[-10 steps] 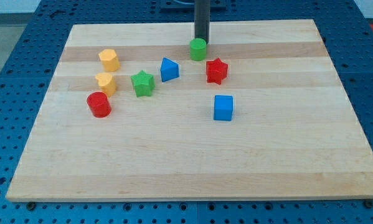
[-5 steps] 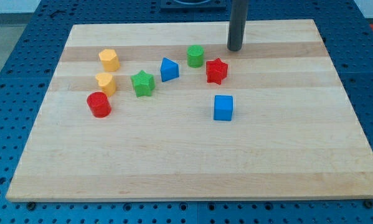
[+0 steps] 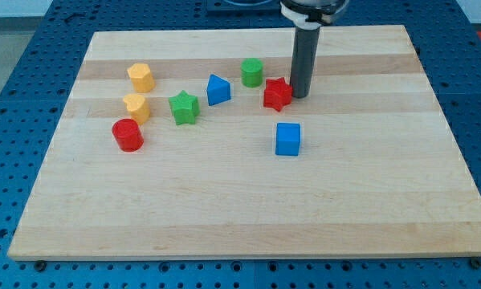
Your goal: Move red star a bit down towards center
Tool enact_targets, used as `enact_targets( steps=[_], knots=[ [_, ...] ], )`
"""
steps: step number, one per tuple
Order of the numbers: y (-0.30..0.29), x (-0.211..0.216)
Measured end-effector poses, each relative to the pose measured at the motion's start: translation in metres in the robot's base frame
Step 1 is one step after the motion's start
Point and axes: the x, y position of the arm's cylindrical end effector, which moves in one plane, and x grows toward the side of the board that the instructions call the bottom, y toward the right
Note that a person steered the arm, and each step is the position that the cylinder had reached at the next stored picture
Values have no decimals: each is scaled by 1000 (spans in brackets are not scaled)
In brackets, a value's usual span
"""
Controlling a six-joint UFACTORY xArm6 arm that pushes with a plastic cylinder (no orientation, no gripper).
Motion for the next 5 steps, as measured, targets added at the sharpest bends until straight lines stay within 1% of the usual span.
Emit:
enact_targets(
  steps=[2,3,4,5],
  knots=[
    [-8,-1],
    [-28,5],
    [-31,10],
    [6,11]
  ],
)
